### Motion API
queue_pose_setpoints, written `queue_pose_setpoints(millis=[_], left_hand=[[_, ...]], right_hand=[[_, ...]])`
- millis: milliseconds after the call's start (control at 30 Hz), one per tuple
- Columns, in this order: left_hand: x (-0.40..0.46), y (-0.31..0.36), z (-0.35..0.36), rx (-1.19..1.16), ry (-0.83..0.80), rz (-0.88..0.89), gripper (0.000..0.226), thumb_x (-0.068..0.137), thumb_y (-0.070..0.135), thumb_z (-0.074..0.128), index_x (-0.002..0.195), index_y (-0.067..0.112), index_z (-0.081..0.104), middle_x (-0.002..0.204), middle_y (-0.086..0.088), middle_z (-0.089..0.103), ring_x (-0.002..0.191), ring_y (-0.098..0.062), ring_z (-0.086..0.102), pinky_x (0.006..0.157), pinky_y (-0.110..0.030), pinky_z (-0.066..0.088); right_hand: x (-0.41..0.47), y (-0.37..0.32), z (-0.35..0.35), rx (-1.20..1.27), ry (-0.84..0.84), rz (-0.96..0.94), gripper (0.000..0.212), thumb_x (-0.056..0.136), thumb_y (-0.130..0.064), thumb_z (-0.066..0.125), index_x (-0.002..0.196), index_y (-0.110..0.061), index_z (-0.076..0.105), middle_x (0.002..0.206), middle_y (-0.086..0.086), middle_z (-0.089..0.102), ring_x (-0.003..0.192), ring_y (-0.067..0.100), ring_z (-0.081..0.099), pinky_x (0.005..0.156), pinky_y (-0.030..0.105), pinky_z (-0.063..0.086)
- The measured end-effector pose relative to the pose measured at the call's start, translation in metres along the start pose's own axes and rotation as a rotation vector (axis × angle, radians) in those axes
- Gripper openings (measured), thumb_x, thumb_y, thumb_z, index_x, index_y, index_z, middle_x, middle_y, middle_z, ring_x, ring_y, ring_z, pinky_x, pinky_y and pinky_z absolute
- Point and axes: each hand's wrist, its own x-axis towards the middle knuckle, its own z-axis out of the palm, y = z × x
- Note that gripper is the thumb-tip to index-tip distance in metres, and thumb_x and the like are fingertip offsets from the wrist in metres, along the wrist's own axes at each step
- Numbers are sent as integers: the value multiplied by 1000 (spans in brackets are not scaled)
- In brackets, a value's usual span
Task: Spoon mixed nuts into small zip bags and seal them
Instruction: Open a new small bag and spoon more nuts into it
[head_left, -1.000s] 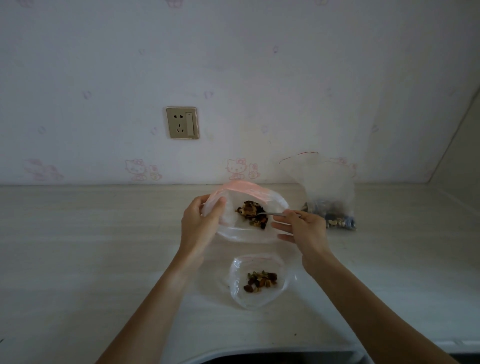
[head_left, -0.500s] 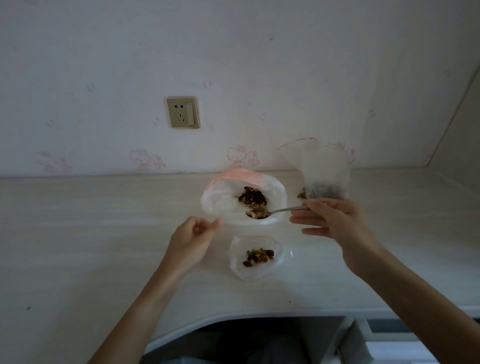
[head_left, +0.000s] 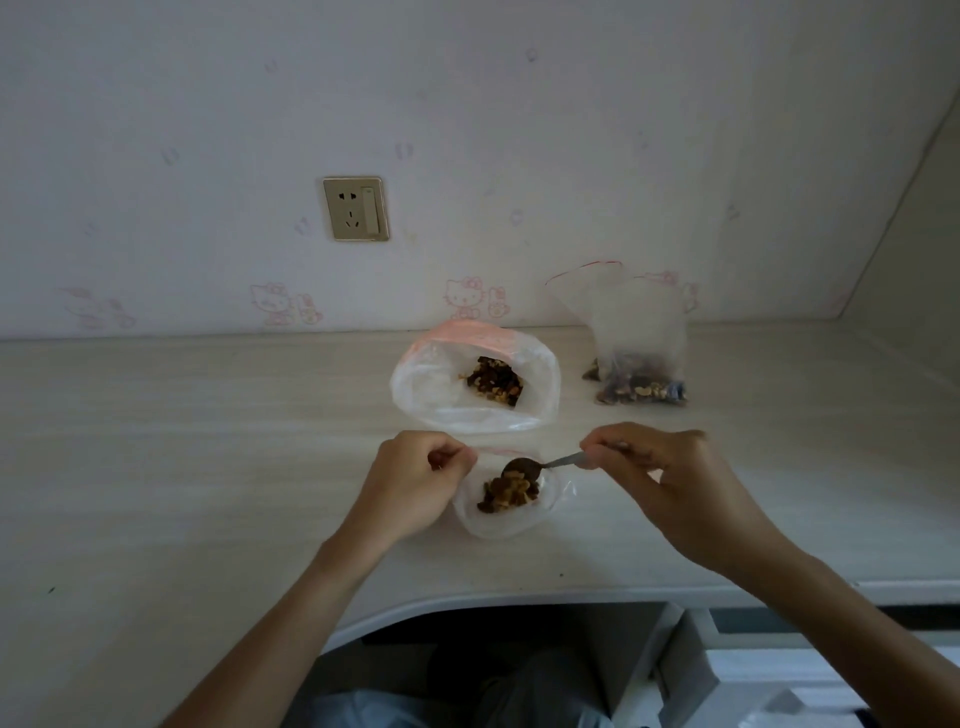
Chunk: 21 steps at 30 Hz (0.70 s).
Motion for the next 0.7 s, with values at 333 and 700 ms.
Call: queue_pose_setpoints(millis=[333, 700], left_hand=[[2, 2, -9, 31, 12, -17, 16, 94, 48, 70, 92, 34, 76, 82, 13, 73, 74, 5, 65, 65, -17, 46], [33, 12, -40, 34, 443, 237, 16, 90, 30, 77, 80, 25, 66, 75, 13, 67, 76, -4, 63, 70, -13, 47]], right_hand=[[4, 5, -3, 151, 139, -22, 18, 97, -28, 60, 107, -22, 74, 92, -18, 77, 81, -1, 74, 71, 14, 57], [66, 32, 40, 886, 287, 569, 20, 100, -21, 66, 98, -4, 77, 88, 16, 79, 86, 31, 79, 72, 31, 65]])
